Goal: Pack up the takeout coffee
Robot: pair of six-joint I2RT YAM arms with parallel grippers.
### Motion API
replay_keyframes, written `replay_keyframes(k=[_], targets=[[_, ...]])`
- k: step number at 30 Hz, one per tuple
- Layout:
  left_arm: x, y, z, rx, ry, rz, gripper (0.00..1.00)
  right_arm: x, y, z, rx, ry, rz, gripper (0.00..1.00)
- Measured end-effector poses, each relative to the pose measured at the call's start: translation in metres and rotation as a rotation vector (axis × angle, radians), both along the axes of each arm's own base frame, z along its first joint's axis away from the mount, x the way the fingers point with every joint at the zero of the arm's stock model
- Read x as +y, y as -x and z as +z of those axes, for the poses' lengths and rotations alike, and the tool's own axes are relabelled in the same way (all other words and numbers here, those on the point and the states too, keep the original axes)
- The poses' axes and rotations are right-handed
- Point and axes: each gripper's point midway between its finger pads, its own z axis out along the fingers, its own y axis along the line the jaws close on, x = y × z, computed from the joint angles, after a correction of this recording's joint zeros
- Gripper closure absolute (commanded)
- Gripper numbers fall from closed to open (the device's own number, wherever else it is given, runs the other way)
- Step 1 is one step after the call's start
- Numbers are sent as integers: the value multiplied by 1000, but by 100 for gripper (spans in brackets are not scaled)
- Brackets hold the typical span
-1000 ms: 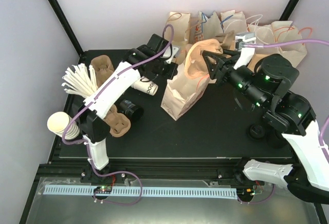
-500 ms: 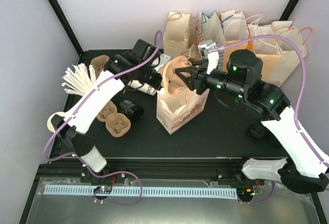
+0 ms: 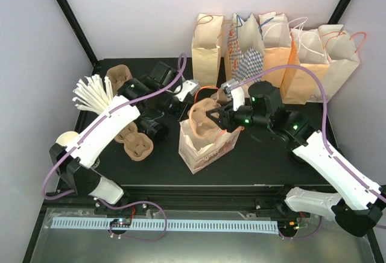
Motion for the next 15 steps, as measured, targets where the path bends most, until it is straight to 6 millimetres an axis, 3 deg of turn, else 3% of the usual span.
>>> replay_keyframes(k=[5, 15], targets=[[-1, 10, -7, 31, 37, -11, 98, -3, 5, -36, 70, 26, 1, 61], [0, 15, -3, 27, 76, 4, 98, -11, 9, -54, 121, 73, -14, 61]])
